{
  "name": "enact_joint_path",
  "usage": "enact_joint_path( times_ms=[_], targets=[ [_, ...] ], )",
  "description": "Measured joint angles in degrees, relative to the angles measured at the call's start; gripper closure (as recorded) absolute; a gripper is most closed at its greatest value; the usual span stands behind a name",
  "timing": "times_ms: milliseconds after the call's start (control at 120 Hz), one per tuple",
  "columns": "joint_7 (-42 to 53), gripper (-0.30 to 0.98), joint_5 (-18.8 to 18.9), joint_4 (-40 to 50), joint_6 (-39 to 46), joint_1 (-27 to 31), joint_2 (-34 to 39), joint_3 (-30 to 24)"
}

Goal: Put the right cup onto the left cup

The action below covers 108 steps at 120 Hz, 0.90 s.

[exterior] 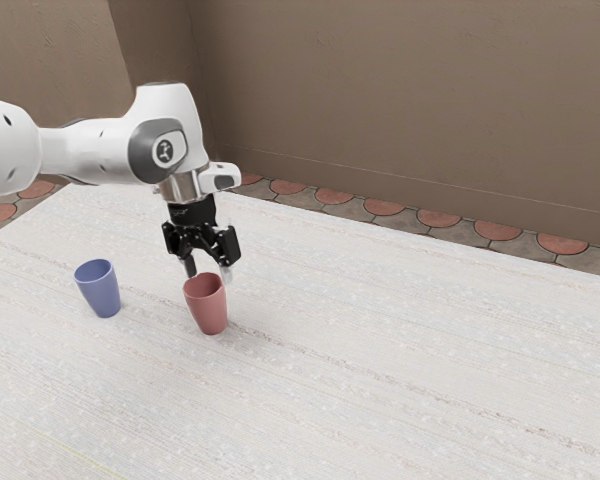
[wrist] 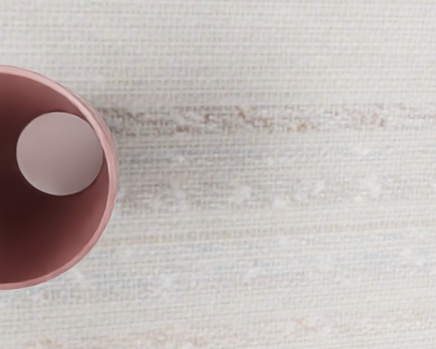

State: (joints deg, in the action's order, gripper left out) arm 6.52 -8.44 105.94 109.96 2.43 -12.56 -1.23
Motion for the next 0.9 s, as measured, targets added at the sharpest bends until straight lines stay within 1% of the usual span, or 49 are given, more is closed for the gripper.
enact_joint_path(
  times_ms=[150, 325, 642, 900],
  targets=[
    [-0.03, 0.09, -0.55, 0.12, 2.25, -0.05, -1.96, 0.0],
    [-0.02, 0.09, -0.14, -0.82, 3.69, -0.12, -3.14, 0.06],
    [0.12, 0.09, 0.28, -3.52, 4.57, -0.05, -6.82, 0.15],
    [0.17, 0.09, 1.33, -5.44, 4.74, 0.1, -9.53, 0.29]
  ],
)
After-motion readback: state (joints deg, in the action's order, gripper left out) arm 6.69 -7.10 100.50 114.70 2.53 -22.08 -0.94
